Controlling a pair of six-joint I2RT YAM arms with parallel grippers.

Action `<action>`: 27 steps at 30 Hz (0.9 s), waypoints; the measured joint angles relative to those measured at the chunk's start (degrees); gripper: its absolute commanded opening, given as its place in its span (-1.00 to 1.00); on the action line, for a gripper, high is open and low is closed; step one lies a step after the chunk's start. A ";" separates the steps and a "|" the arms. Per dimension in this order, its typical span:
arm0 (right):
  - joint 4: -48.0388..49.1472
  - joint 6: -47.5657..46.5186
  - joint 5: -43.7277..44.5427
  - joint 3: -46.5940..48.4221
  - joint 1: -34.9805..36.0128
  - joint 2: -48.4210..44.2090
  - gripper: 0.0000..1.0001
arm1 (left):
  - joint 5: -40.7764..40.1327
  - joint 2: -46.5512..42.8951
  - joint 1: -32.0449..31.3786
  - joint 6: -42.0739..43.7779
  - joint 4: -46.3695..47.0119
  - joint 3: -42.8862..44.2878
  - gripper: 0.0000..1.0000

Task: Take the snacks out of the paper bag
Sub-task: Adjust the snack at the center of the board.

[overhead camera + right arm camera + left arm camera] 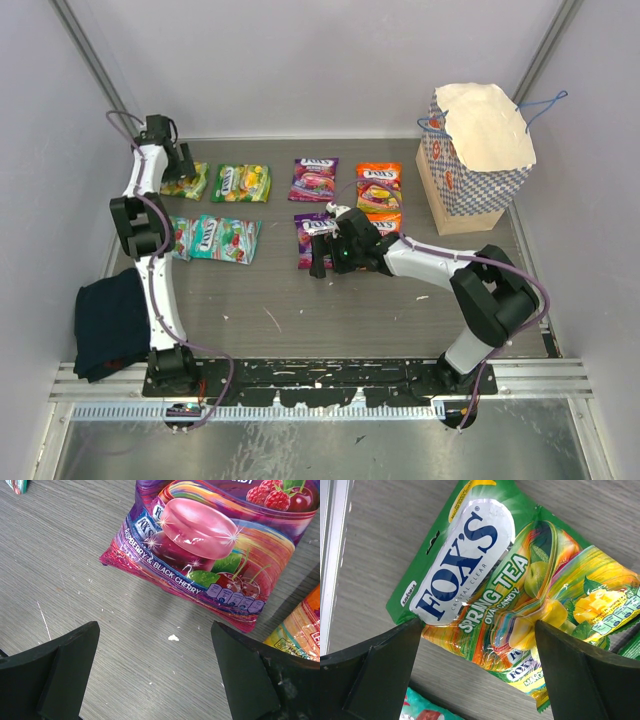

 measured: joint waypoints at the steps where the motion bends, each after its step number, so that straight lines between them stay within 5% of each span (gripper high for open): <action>1: 0.00 0.00 -0.02 0.00 0.00 -0.07 1.00 | -0.74 -0.81 -0.02 -1.14 0.33 -1.38 0.96; 14: 0.04 0.15 -0.24 -0.11 0.00 -0.57 1.00 | -2.93 -2.21 0.48 -10.10 -3.56 -2.84 0.96; 27: 4.17 0.17 -3.15 -1.42 0.00 -3.43 1.00 | -0.20 -7.61 0.72 -9.16 -7.54 -3.39 0.96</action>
